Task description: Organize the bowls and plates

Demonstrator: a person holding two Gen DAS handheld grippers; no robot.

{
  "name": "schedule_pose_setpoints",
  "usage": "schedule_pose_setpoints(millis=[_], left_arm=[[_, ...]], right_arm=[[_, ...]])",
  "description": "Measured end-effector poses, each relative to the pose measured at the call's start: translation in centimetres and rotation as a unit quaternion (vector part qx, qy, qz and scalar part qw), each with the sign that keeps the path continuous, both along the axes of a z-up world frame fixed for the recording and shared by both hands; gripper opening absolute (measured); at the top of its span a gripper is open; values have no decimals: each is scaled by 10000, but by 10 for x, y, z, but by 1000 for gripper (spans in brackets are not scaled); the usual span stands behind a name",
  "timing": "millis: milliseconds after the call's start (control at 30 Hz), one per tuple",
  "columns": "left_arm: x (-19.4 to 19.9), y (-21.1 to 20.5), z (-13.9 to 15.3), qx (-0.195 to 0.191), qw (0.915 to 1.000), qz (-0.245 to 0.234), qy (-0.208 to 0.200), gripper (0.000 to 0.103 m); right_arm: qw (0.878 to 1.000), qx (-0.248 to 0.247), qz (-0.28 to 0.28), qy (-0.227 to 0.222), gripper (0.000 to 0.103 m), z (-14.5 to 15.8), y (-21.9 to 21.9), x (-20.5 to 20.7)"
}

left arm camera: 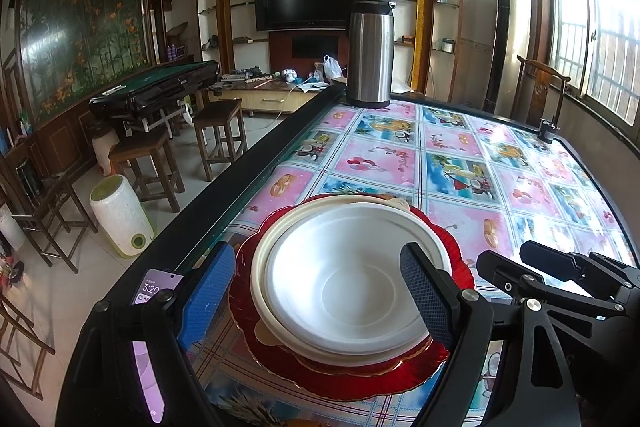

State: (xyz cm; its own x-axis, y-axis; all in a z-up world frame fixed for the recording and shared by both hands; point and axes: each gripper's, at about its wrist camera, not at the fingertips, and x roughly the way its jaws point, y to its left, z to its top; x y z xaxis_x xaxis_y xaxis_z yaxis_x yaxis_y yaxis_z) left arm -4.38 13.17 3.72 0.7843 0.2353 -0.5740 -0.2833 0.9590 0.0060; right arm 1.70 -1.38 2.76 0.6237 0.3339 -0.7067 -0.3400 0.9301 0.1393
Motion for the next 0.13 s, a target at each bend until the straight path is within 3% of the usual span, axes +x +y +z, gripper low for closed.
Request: schedule_pose_setpoints(millis=[133], left_arm=[[0,-7,4,45,9999,-91,-30,85]], right_arm=[[10000,3,-77,-28,50,2,-5,0]])
